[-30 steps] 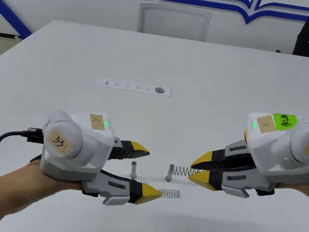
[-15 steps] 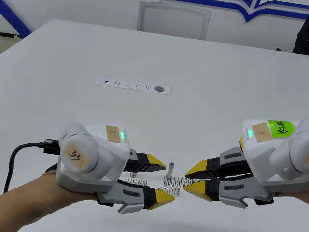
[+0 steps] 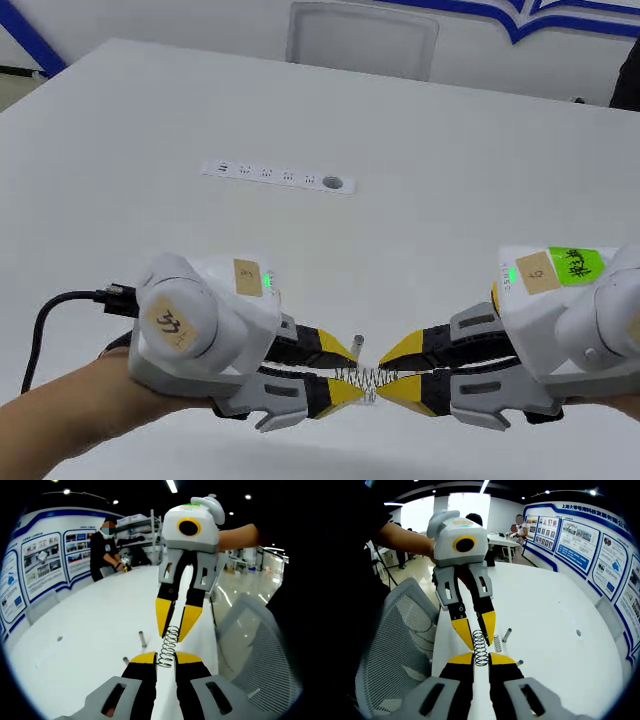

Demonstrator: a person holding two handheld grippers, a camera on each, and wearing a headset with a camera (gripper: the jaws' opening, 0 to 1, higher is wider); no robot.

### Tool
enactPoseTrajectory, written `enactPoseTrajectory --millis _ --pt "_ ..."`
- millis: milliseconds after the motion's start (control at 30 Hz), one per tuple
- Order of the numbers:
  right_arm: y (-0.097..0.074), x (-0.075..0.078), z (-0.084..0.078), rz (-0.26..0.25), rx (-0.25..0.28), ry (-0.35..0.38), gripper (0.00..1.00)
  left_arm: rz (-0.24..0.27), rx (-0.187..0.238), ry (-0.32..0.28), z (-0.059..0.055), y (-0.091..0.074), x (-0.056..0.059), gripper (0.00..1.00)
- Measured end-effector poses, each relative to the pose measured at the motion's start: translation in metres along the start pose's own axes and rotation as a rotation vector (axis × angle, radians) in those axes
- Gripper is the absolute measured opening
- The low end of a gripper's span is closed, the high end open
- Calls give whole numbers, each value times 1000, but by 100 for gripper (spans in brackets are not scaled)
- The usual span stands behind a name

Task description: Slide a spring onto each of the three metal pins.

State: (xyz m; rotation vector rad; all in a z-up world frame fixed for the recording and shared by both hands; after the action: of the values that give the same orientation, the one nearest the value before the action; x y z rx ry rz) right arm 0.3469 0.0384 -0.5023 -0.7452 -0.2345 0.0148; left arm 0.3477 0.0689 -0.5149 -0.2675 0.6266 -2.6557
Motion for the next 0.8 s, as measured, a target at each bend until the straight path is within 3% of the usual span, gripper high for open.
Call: enactPoseTrajectory --millis 300,633,800 --pt "-1 1 4 2 17 -26 12 -5 -11 68 1 -3 3 10" --pt "-3 8 -1 0 61 14 16 -13 15 70 8 -8 3 10" --pt "-4 6 6 19 102 19 12 -9 21 71 10 -13 1 10"
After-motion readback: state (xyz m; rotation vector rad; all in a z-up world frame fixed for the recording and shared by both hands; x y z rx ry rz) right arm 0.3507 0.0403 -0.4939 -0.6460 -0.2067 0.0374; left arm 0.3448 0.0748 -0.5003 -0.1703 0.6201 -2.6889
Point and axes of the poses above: the centre of the closed fingertips' face, and the gripper's own axes: y roughly forward along the fingers, x roughly to its right, z roughly out of its top, the point moved 2 cm from there along -y, roughly backward along the fingers, and after that the axes turned 8 degrees about -y, right-handed, at the moved point
